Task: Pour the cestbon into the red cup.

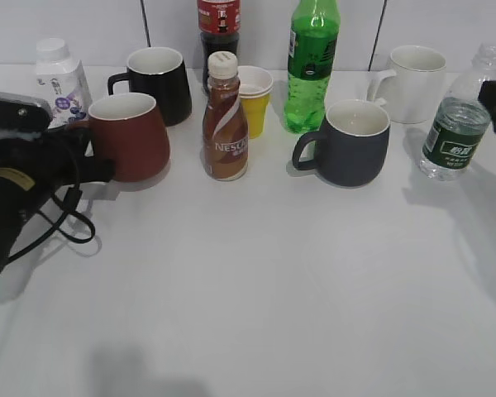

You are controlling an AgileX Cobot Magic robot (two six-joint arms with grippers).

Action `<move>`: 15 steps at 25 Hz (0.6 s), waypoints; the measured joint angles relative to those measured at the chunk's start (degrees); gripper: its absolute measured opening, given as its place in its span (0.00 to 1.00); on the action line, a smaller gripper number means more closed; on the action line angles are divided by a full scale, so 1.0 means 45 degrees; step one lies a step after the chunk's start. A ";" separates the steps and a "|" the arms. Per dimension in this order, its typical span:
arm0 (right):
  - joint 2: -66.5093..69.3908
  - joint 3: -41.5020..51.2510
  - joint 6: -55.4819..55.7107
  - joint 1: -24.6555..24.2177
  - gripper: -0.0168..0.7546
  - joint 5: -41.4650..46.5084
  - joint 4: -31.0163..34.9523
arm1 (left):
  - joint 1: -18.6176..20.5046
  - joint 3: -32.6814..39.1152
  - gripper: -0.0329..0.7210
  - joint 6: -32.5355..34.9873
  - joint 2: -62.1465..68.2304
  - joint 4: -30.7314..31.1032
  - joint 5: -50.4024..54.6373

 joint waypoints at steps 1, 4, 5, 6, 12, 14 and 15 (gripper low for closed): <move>0.0197 0.0000 0.0030 0.0000 0.88 -0.0087 0.0000 | 0.0000 0.0220 0.13 0.0000 -0.0146 0.0000 0.0000; 0.0884 0.0000 0.0084 0.0000 0.89 -0.0722 -0.0029 | 0.0000 0.0701 0.13 0.0000 -0.0735 0.0011 0.0010; 0.1162 0.0000 0.0084 0.0000 0.89 -0.0961 -0.0041 | 0.0000 0.0835 0.13 0.0000 -0.0962 0.0011 0.0010; 0.1463 0.0000 0.0102 0.0000 0.89 -0.1256 -0.0041 | 0.0000 0.0951 0.12 0.0000 -0.1179 0.0011 -0.0004; 0.3620 0.0000 0.0069 0.0000 0.89 -0.3487 -0.0132 | 0.0000 0.1134 0.12 0.0000 -0.2590 0.0078 0.0090; 0.4415 0.0000 -0.0035 0.0000 0.89 -0.4712 -0.0132 | 0.0000 0.1134 0.12 0.0000 -0.3147 0.0106 0.0532; 0.4733 0.0000 -0.0104 0.0000 0.89 -0.5345 -0.0132 | 0.0000 0.1145 0.12 0.0000 -0.3353 0.0158 0.0796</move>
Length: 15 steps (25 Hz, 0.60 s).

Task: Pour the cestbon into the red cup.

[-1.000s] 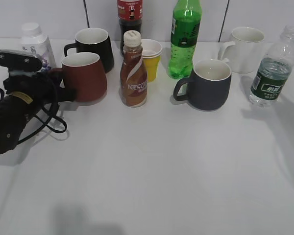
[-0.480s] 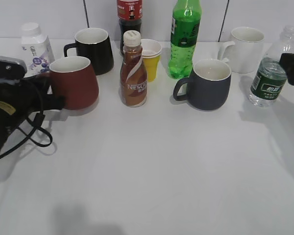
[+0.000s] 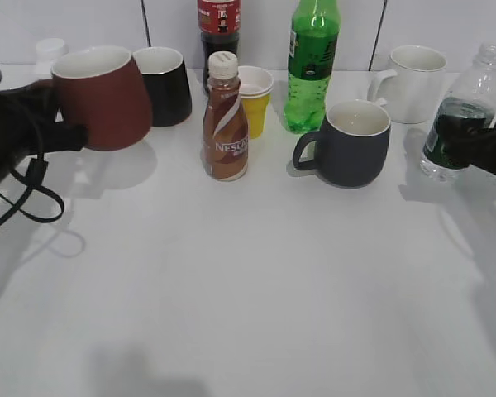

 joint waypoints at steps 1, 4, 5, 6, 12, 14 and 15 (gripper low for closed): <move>0.0369 0.0000 -0.0109 0.0000 0.89 -0.0517 0.0000 | 0.0000 0.0000 0.12 0.0000 -0.0226 0.0109 0.0364; 0.1349 0.0000 -0.0289 0.0000 0.88 -0.1955 0.0073 | 0.0000 0.0000 0.12 0.0000 -0.0780 0.0887 0.1329; 0.1687 0.0000 -0.0319 0.0000 0.88 -0.2439 0.0098 | 0.0000 0.0000 0.12 0.0000 -0.0940 0.1207 0.1581; 0.2038 0.0000 -0.0333 0.0000 0.88 -0.2877 0.0116 | 0.0000 0.0000 0.12 0.0000 -0.1080 0.1435 0.1818; 0.3713 -0.0349 -0.0374 0.0014 0.85 -0.3383 0.0380 | -0.0016 0.0044 0.12 0.0000 -0.1528 0.2022 0.2791; 0.4043 -0.0622 -0.0380 0.0024 0.85 -0.3412 0.0380 | -0.0016 0.0070 0.12 0.0000 -0.1591 0.2348 0.2997; 0.4161 -0.0765 -0.0390 0.0024 0.84 -0.3412 0.0380 | -0.0016 0.0070 0.12 0.0000 -0.1591 0.2589 0.3022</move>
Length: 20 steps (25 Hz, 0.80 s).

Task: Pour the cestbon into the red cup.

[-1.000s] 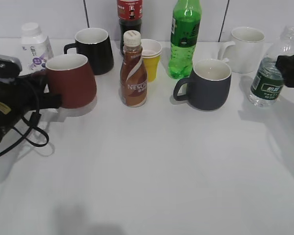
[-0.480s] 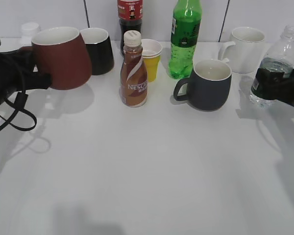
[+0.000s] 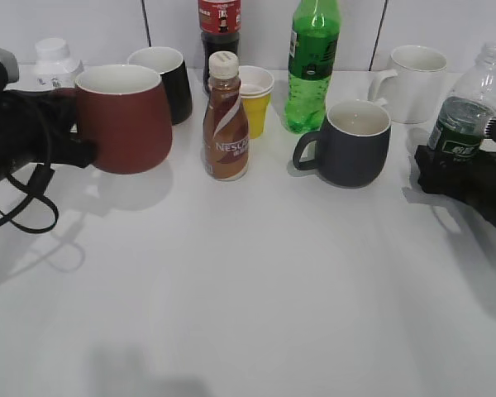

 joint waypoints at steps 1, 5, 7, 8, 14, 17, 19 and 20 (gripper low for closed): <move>0.0067 -0.0147 0.0000 0.0000 0.84 0.0000 0.0000 | 0.0000 0.0000 0.12 0.0000 0.0000 0.0200 0.0065; 0.0081 -0.0714 -0.0014 0.0000 0.81 -0.0044 0.0000 | 0.0000 0.0000 0.12 0.0000 0.0000 0.0777 0.0330; 0.0081 -0.0968 -0.0014 0.0000 0.80 -0.0047 0.0000 | 0.0000 0.0000 0.12 0.0000 0.0000 0.1112 0.0489; 0.0081 -0.1113 -0.0014 0.0000 0.79 -0.0047 0.0000 | 0.0000 0.0000 0.12 0.0000 0.0000 0.1283 0.0579; 0.0081 -0.1582 -0.0240 0.0000 0.69 -0.0122 -0.0003 | 0.0000 0.0000 0.12 0.0000 -0.0013 0.2106 0.0897; 0.0081 -0.1582 -0.0278 0.0000 0.63 -0.0122 -0.0003 | 0.0000 0.0000 0.12 -0.0090 -0.0024 0.2254 0.0926; 0.0081 -0.1582 -0.0293 0.0000 0.63 -0.0122 -0.0003 | 0.0000 0.0000 0.12 -0.0299 -0.0024 0.2355 0.0956; 0.0081 -0.1564 -0.0303 0.0000 0.63 -0.0140 -0.0003 | 0.0000 0.0000 0.12 -0.0477 -0.0024 0.2496 0.0970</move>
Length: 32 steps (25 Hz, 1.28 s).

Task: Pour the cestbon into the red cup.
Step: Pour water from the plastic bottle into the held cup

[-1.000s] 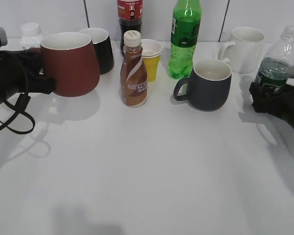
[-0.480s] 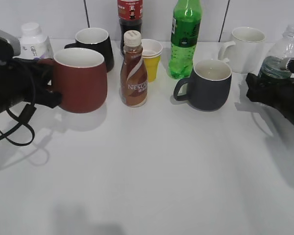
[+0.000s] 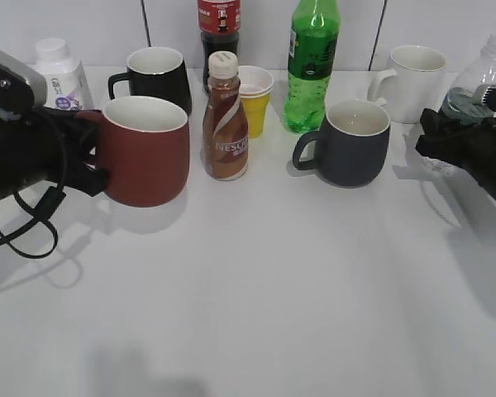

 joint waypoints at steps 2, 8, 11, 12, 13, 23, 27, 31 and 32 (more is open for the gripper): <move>-0.0065 0.0202 -0.0082 0.0000 0.63 -0.0094 0.0000 | 0.0000 0.0000 0.12 -0.0376 0.0000 0.0558 0.0000; -0.1527 0.2097 -0.1182 0.0000 0.63 0.0170 -0.0124 | 0.0000 0.0000 0.12 -0.2416 -0.0069 0.3275 0.0000; -0.2720 0.3183 -0.1366 0.0000 0.63 0.0427 -0.0829 | -0.0057 0.0000 0.12 -0.2662 -0.0097 0.4647 0.0000; -0.3143 0.3515 -0.1366 0.0000 0.63 0.0427 -0.1150 | -0.0155 0.0000 0.12 -0.2692 -0.0097 0.4907 0.0000; -0.3487 0.3815 -0.1366 0.0000 0.63 0.0427 -0.1590 | -0.0305 0.0000 0.12 -0.2699 -0.0097 0.5064 0.0000; -0.5344 0.4386 -0.1609 0.0454 0.63 0.0486 -0.5351 | -0.1848 -0.0111 0.12 -0.2726 0.0466 0.5196 -0.0158; -0.5344 0.3743 -0.2410 0.1806 0.63 0.0940 -0.5719 | -0.1908 -0.0528 0.12 -0.2726 0.0849 0.5196 -0.0368; -0.5344 0.3266 -0.3842 0.2847 0.63 0.1397 -0.5764 | -0.1925 -0.0982 0.12 -0.2754 0.1238 0.5185 -0.0396; -0.5344 0.3156 -0.4204 0.2962 0.63 0.1469 -0.5764 | -0.1958 -0.1072 0.12 -0.2768 0.1359 0.5185 -0.0408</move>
